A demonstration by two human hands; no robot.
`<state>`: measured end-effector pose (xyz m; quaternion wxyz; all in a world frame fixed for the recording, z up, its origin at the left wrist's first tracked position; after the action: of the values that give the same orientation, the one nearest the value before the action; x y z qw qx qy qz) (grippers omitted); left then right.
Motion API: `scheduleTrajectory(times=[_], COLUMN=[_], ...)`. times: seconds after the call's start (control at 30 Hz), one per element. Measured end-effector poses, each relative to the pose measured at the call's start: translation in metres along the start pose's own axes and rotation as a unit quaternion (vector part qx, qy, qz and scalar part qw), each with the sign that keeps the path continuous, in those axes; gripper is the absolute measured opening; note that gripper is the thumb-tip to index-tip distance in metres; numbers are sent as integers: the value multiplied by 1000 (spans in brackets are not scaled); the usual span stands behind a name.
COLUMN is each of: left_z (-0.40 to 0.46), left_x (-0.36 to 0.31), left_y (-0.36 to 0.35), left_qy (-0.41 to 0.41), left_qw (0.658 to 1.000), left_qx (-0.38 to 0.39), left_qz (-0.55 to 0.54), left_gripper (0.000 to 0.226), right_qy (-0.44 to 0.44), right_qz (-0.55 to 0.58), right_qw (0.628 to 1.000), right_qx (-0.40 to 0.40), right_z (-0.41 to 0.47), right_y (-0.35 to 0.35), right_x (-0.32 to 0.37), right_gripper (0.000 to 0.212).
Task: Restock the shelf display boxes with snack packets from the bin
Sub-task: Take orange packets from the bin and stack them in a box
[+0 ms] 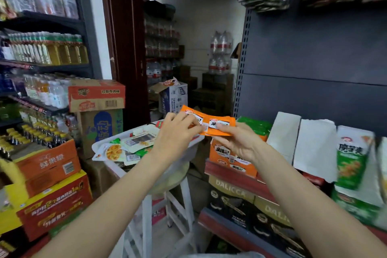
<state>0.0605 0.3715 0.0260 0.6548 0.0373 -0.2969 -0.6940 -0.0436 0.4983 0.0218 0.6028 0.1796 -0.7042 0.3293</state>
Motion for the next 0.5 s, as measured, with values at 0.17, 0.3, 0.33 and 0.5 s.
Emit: scheduleTrajectory(times=[0.17, 0.3, 0.33, 0.5], left_z=[10, 21, 25, 32], left_x=[-5, -20, -25, -29], left_y=[-29, -46, -49, -69], left_qy=[291, 481, 506, 521], left_qw=[920, 685, 630, 628], left_qx=[137, 74, 55, 25], left_qz=[-223, -542, -587, -578], left_gripper=[83, 102, 86, 27], right_qy=[64, 105, 111, 133], right_qz=[-58, -70, -86, -299], right_qw=[994, 988, 986, 932], right_qx=[-68, -91, -94, -154], right_z=[-13, -21, -22, -23], right_y=[36, 64, 70, 93], right_x=[6, 7, 8, 15], right_gripper=[20, 24, 24, 28])
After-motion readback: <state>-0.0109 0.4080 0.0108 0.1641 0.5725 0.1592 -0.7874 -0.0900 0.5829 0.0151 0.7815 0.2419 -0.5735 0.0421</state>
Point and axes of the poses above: each hand's wrist, its own z-axis towards the middle knuckle, its own y-axis out of the back of the hand, x = y × z, the point moved 3 cm from there along z, towards the middle knuckle, and after that the axes turned 14 degrees about -z, right-handed, at the moved point
